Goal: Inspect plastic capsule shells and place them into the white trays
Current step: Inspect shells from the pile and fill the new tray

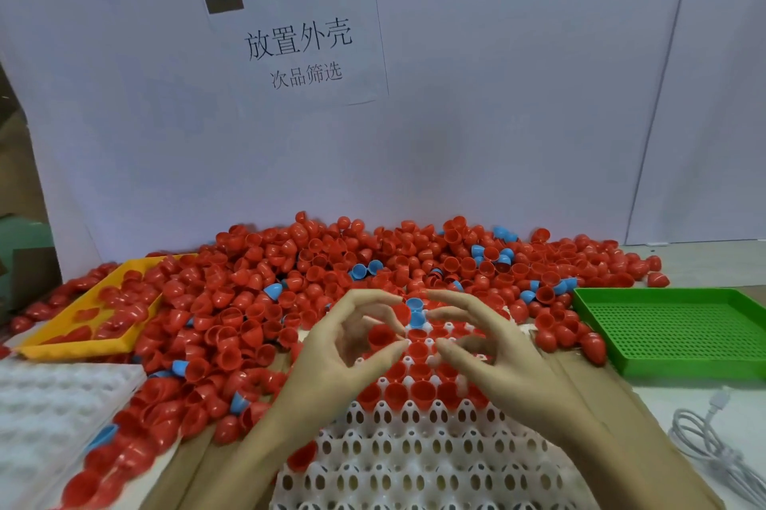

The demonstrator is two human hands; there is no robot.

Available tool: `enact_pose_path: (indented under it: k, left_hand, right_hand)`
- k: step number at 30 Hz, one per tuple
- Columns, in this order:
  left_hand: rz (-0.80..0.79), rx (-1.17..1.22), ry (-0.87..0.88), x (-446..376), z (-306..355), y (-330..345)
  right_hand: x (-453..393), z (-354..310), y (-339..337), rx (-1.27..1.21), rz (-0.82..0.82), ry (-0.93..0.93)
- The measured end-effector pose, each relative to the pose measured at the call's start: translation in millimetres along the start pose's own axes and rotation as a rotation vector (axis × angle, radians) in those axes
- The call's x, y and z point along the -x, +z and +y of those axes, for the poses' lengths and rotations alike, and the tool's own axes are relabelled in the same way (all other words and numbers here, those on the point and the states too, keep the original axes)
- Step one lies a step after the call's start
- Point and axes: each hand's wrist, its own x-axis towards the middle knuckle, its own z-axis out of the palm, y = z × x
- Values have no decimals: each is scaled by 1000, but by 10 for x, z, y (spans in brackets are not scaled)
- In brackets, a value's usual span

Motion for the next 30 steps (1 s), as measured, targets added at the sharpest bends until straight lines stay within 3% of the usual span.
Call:
enact_pose_path:
  k: [4, 8, 15, 23, 27, 30]
  left_hand:
    - [-51, 220, -43, 171, 16, 64]
    - [-101, 228, -42, 207, -37, 34]
    - [59, 166, -75, 225, -89, -8]
    - [63, 170, -44, 233, -33, 37]
    - [-13, 195, -146, 245, -60, 51]
    - [-87, 284, -247, 269, -76, 74]
  right_hand:
    - [28, -47, 27, -94, -153, 8]
    - [30, -44, 70, -130, -156, -20]
    - [17, 2, 46, -150, -137, -24]
    - [21, -12, 30, -178, -169, -8]
    - [39, -27, 53, -238, -166, -15]
    - [33, -3, 109, -79, -112, -64]
